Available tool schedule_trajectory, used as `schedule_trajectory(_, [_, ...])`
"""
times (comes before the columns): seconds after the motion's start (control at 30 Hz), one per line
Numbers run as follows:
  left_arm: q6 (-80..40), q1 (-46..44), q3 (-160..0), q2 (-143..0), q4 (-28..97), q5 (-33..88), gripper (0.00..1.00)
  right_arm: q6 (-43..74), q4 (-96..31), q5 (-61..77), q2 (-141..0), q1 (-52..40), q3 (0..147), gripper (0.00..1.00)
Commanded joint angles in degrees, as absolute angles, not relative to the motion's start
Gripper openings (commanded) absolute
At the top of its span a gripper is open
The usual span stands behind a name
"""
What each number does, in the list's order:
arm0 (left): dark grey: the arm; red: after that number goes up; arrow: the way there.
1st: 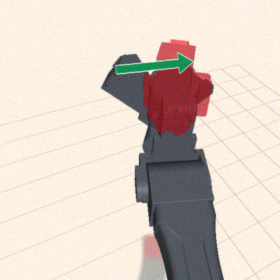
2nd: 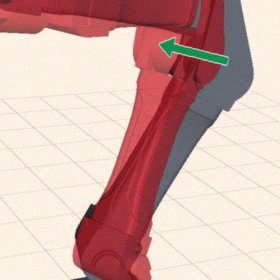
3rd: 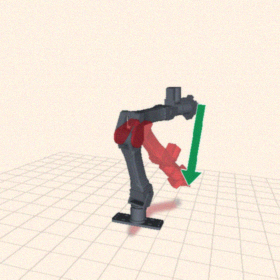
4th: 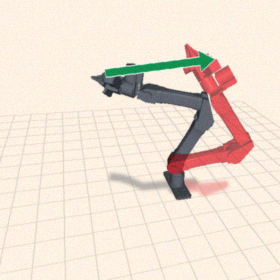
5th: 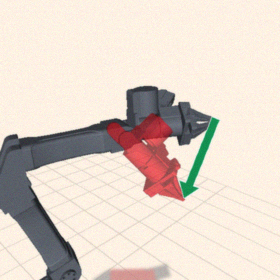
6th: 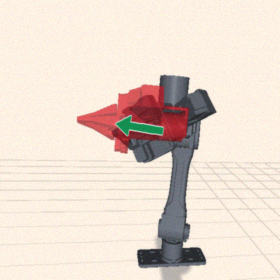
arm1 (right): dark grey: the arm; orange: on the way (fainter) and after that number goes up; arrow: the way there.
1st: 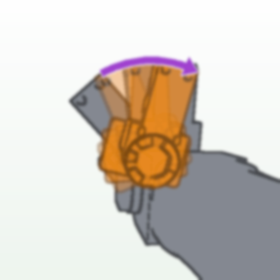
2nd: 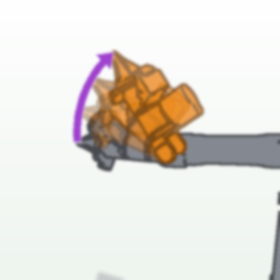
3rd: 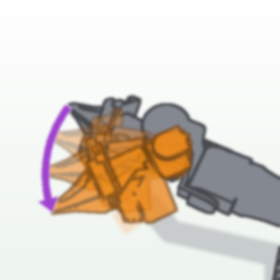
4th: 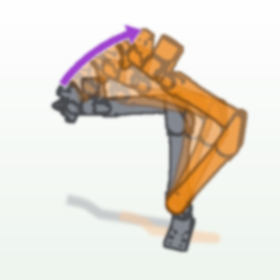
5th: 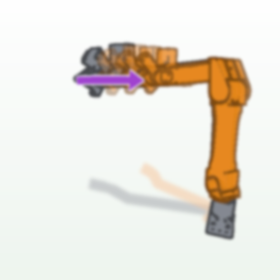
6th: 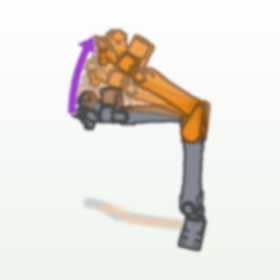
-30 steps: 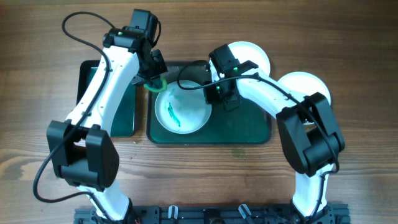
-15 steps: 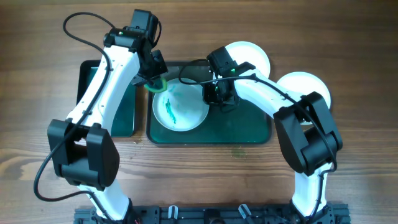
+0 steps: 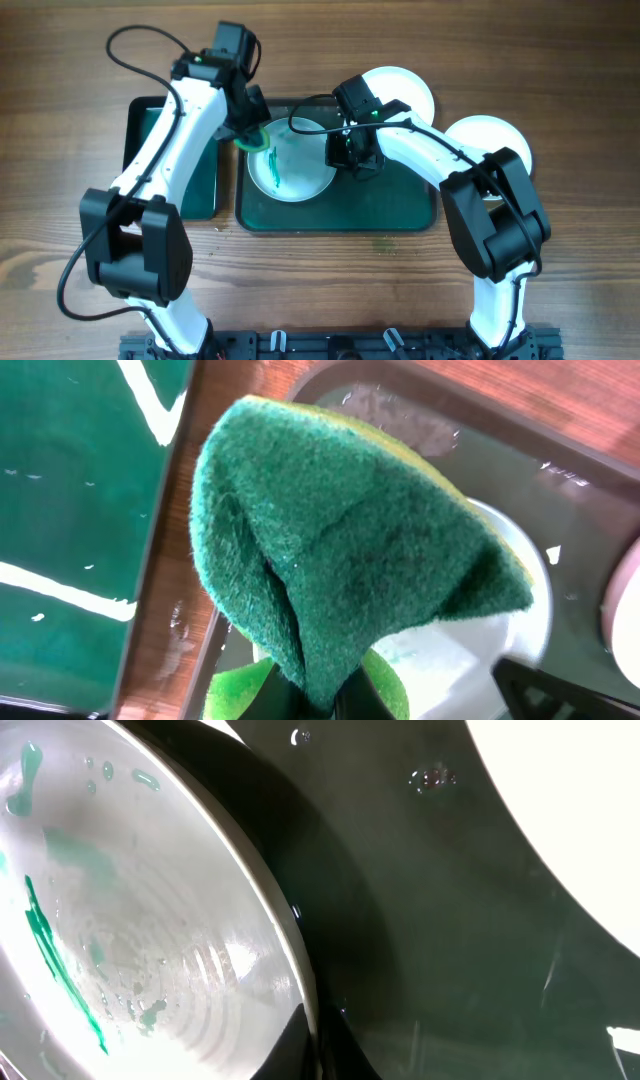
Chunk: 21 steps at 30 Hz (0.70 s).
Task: Clean dirty plates on tray and stack at the side
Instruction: 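Scrub the centered plate with the sponge in the left gripper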
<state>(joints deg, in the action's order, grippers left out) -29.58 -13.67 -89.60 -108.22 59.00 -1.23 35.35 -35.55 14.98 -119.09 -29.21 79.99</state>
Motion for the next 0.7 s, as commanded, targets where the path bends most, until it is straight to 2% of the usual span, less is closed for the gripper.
schedule_trajectory(0.0, [-28.69,-15.33,-82.7,-108.79,53.91,1.58,0.04,36.01,-35.42,15.03,-120.6,-29.3,79.35,0.04])
schedule_trajectory(0.23, [-28.73,-17.08,-73.01,-111.18,42.52,3.64,0.04,35.99,-35.4,15.03,-120.6,-29.3,79.37,0.04])
schedule_trajectory(0.47, [-28.71,-18.94,-72.27,-116.57,41.65,6.33,0.04,36.01,-35.4,15.03,-120.6,-29.3,79.37,0.04])
schedule_trajectory(0.53, [-28.03,-19.62,-72.27,-117.23,41.71,11.81,0.04,36.01,-35.4,15.03,-120.6,-29.3,79.37,0.04])
schedule_trajectory(0.67, [-14.04,-21.15,-72.29,-117.23,39.88,31.7,0.04,36.01,-35.33,15.03,-120.6,-29.3,79.35,0.04])
